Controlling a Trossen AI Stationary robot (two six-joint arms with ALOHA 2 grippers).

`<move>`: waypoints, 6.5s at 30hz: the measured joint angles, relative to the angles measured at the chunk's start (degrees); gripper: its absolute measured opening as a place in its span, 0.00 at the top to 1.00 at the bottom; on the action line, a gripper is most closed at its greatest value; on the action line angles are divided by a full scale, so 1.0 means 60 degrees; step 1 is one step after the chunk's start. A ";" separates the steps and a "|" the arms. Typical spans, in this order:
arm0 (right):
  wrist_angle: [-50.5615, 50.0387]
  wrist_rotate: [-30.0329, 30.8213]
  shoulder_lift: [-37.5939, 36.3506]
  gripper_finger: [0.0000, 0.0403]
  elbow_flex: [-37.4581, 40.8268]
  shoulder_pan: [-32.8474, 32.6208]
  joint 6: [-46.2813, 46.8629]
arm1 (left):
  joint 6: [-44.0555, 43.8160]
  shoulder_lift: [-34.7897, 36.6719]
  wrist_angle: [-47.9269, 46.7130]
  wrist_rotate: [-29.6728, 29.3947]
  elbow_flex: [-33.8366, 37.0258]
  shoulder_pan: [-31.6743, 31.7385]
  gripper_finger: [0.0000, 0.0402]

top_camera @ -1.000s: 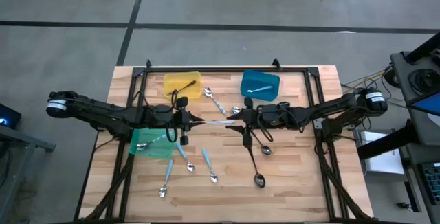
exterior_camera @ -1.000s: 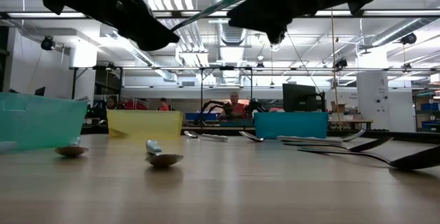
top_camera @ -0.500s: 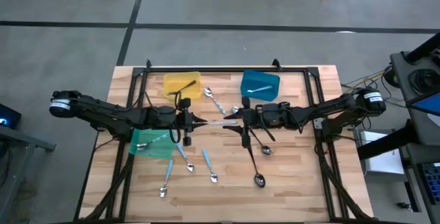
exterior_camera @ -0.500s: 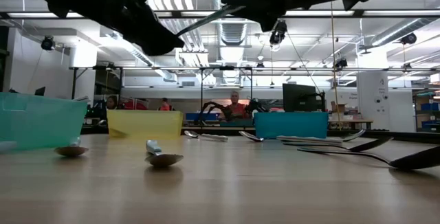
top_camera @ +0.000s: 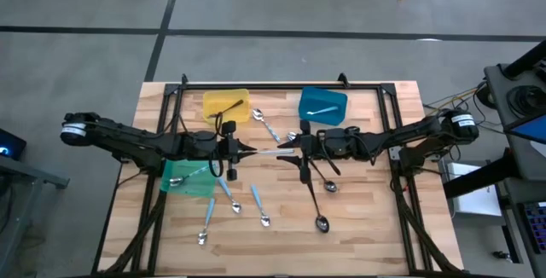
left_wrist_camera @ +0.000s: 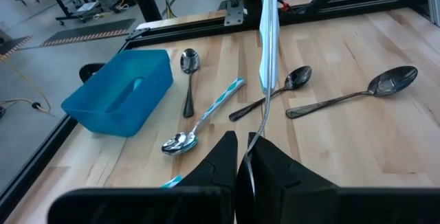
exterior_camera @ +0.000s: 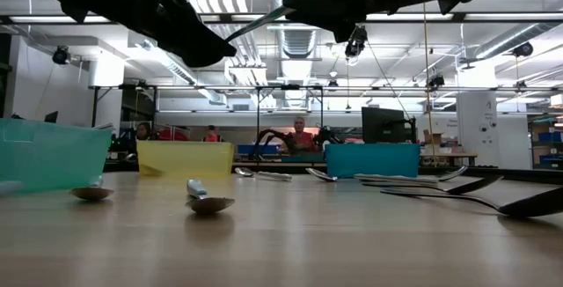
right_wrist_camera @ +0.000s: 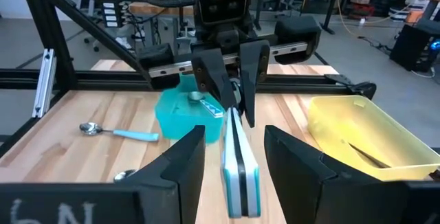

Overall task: Sort silverware by color (type)
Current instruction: Put the blue patterned spoon into the green bin

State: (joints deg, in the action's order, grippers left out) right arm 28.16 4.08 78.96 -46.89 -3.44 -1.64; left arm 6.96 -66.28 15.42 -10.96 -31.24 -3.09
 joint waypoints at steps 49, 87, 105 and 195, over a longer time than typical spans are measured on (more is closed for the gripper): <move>-0.0308 0.4772 0.0199 0.94 -0.0048 0.0089 0.3045 | 0.1606 -0.0502 0.1969 -0.3102 0.0000 0.0000 0.50; 0.0353 0.4537 0.0860 0.94 -0.0106 0.0331 0.4567 | 0.5953 -0.4921 0.5533 -0.5020 -0.1730 0.0393 0.71; 0.0267 0.4683 0.0878 0.88 -0.0103 0.0342 0.4531 | 0.4739 -0.4911 0.3580 -0.5046 -0.2484 0.0392 0.96; -0.3162 0.4579 -0.1446 0.52 -0.0099 0.0455 0.3270 | -0.7009 0.1887 -1.0987 0.0390 0.0102 -0.1712 0.94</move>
State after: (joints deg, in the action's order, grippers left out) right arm 9.19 31.55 70.28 -47.48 -0.71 17.98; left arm -35.09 -54.96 -50.50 -8.62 -30.63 -13.37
